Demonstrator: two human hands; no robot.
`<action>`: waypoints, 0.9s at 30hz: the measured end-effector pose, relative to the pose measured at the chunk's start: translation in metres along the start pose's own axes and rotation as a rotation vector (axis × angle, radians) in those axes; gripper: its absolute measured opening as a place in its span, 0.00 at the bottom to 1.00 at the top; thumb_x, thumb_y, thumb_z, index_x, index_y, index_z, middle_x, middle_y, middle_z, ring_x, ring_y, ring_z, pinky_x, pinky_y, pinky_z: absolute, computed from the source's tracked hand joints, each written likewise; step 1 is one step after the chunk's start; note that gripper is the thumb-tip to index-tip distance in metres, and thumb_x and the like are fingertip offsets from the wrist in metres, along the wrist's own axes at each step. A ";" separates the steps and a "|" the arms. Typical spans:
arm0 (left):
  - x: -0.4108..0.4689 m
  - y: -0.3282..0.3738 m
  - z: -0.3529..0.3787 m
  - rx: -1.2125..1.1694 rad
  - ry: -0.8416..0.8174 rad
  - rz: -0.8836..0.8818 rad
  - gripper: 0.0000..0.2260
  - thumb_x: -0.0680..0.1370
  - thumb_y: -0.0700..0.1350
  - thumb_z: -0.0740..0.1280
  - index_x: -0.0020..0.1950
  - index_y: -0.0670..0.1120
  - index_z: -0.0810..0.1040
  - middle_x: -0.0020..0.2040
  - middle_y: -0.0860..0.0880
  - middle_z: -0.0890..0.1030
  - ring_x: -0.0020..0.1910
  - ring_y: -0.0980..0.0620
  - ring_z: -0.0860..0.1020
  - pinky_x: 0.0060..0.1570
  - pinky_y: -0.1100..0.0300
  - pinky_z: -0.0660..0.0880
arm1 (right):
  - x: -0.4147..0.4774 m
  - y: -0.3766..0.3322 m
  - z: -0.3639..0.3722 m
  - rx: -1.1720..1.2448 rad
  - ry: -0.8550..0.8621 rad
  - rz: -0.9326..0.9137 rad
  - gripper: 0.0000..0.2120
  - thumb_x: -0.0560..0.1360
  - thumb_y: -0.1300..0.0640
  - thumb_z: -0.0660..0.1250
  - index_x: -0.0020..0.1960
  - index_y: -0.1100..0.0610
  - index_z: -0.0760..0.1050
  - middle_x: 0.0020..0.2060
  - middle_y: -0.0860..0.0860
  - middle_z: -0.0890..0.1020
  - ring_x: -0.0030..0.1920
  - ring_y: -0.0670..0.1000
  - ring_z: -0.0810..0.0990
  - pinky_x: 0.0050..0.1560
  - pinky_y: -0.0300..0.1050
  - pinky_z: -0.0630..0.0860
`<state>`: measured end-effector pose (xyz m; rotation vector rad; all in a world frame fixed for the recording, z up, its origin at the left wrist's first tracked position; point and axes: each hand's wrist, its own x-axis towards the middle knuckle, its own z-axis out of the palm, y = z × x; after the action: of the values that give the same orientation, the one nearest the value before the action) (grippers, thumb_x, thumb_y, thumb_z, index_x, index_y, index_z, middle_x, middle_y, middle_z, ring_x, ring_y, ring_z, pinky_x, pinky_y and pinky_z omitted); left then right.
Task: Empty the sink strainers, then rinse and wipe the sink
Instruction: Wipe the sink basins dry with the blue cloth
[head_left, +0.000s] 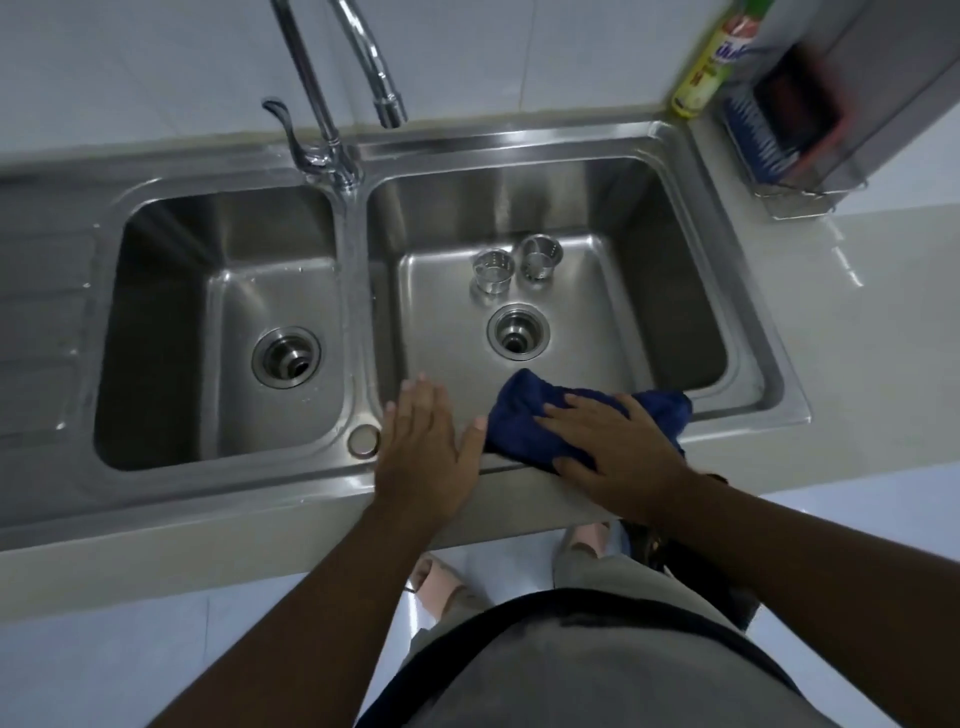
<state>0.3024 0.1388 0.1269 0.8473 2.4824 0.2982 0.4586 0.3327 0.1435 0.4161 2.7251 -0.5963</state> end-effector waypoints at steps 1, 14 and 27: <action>0.002 0.014 0.005 0.003 -0.013 0.023 0.34 0.84 0.63 0.45 0.84 0.44 0.47 0.85 0.45 0.44 0.83 0.47 0.41 0.81 0.48 0.38 | -0.008 0.016 -0.004 0.000 0.005 0.017 0.26 0.81 0.43 0.59 0.79 0.43 0.65 0.78 0.41 0.67 0.81 0.47 0.58 0.78 0.58 0.45; 0.046 0.168 0.061 0.004 -0.122 -0.002 0.35 0.83 0.66 0.45 0.84 0.46 0.50 0.85 0.45 0.49 0.83 0.44 0.49 0.81 0.47 0.48 | -0.053 0.188 -0.047 -0.019 0.097 0.151 0.30 0.81 0.37 0.56 0.81 0.43 0.58 0.80 0.41 0.60 0.81 0.44 0.54 0.80 0.52 0.42; 0.171 0.177 0.026 -0.087 0.073 0.013 0.35 0.82 0.65 0.47 0.84 0.47 0.46 0.85 0.48 0.46 0.83 0.49 0.41 0.82 0.51 0.43 | 0.108 0.175 -0.084 0.183 0.610 0.542 0.21 0.81 0.57 0.61 0.73 0.50 0.72 0.71 0.47 0.77 0.73 0.50 0.73 0.79 0.55 0.57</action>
<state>0.2894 0.3848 0.1017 0.8311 2.5121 0.4454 0.4001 0.5447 0.1144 1.5386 2.8842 -0.6370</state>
